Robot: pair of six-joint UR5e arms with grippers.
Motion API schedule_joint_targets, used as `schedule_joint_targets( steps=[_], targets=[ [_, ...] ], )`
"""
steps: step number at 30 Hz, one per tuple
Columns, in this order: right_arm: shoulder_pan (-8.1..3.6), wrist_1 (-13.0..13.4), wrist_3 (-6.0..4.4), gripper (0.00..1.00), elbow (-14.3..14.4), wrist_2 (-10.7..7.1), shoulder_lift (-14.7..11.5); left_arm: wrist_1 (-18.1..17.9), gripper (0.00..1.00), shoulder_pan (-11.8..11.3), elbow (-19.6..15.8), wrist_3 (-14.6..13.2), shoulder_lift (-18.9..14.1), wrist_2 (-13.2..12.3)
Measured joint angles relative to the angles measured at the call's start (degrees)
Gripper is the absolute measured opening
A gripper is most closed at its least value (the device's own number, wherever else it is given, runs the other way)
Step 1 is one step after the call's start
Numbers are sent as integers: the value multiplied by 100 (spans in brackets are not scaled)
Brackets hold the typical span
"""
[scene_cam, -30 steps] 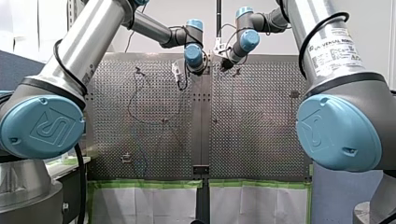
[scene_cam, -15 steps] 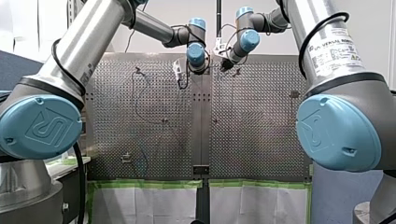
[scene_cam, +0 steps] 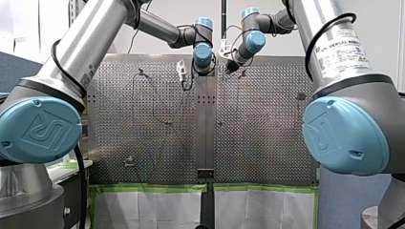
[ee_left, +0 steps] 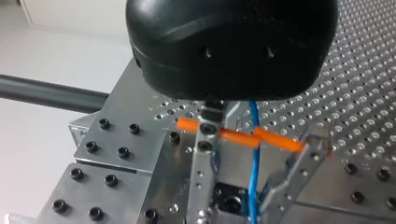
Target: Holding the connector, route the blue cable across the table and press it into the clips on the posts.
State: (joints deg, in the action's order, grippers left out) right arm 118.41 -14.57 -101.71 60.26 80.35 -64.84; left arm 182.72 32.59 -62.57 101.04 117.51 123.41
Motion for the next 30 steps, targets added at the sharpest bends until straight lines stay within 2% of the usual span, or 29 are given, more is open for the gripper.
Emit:
schedule_joint_targets(
  steps=[15,22,30],
  targets=[
    [13,-2,0,0,62,-2,16,88,0,194,-61,-16,-2,156],
    [51,-18,0,0,96,-9,18,-6,0,262,-424,-9,-3,393],
    [94,-26,26,0,314,-9,20,-202,0,369,-887,26,-4,469]
  ],
)
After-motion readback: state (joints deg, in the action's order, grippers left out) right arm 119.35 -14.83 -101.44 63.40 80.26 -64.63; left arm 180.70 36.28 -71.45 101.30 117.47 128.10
